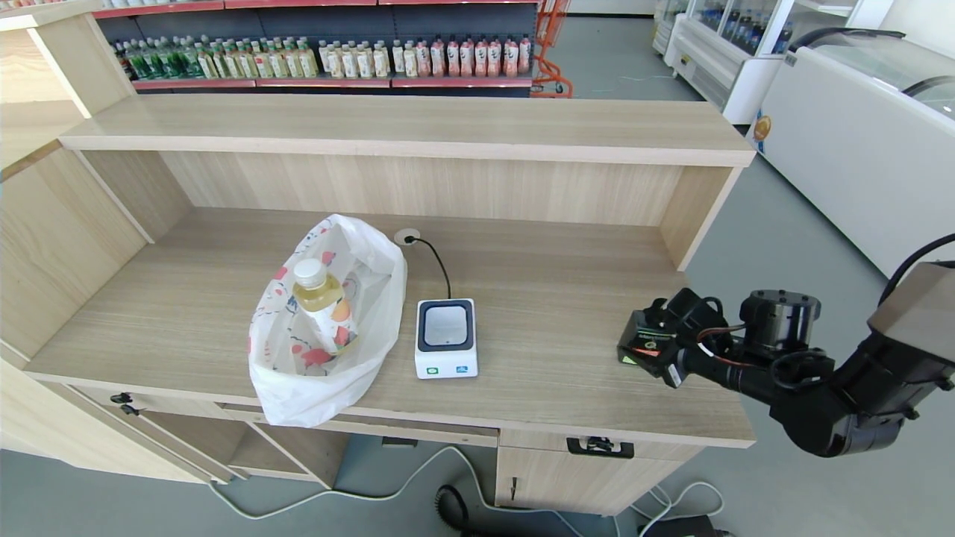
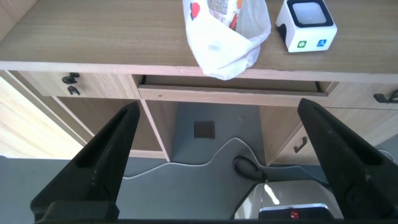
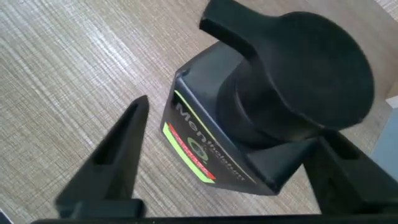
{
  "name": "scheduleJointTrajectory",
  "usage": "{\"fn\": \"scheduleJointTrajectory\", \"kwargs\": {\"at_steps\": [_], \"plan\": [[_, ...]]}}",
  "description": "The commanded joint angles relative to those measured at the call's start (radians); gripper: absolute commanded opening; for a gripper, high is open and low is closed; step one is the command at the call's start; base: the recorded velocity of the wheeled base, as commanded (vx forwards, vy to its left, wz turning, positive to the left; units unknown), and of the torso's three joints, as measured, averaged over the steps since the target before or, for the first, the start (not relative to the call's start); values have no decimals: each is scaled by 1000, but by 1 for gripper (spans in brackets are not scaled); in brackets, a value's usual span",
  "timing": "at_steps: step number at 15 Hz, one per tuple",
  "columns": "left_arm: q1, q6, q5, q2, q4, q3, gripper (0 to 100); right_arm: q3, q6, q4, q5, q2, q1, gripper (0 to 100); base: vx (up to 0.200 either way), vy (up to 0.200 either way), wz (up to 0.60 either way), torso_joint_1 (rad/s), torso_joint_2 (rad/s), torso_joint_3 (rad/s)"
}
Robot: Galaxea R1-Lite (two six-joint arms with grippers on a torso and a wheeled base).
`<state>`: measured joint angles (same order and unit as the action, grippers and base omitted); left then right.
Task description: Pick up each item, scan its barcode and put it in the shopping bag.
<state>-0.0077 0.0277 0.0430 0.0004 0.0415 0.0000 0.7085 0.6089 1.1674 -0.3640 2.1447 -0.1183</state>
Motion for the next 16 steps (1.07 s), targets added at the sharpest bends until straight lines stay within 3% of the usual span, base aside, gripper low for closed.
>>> {"fn": "scheduleJointTrajectory", "kwargs": {"at_steps": [1, 7, 9, 11, 14, 16], "plan": [[0, 0, 0, 0, 0, 0, 100, 14, 0, 0, -1, 15, -1, 0, 0, 0, 0, 0, 0, 0], [0, 0, 0, 0, 0, 0, 100, 12, 2, 8, 0, 7, -1, 0, 0, 0, 0, 0, 0, 0], [0, 0, 0, 0, 0, 0, 100, -58, 5, 6, 5, -172, 9, 0, 0, 0, 0, 0, 0, 0], [0, 0, 0, 0, 0, 0, 100, -213, 35, 3, 0, -405, 81, 0, 0, 0, 0, 0, 0, 0], [2, 0, 0, 0, 0, 0, 100, -244, 245, -35, -1, -603, 166, 0, 0, 0, 0, 0, 0, 0], [0, 0, 0, 0, 0, 0, 100, -247, 512, 20, -67, -686, 180, 0, 0, 0, 0, 0, 0, 0]]}}
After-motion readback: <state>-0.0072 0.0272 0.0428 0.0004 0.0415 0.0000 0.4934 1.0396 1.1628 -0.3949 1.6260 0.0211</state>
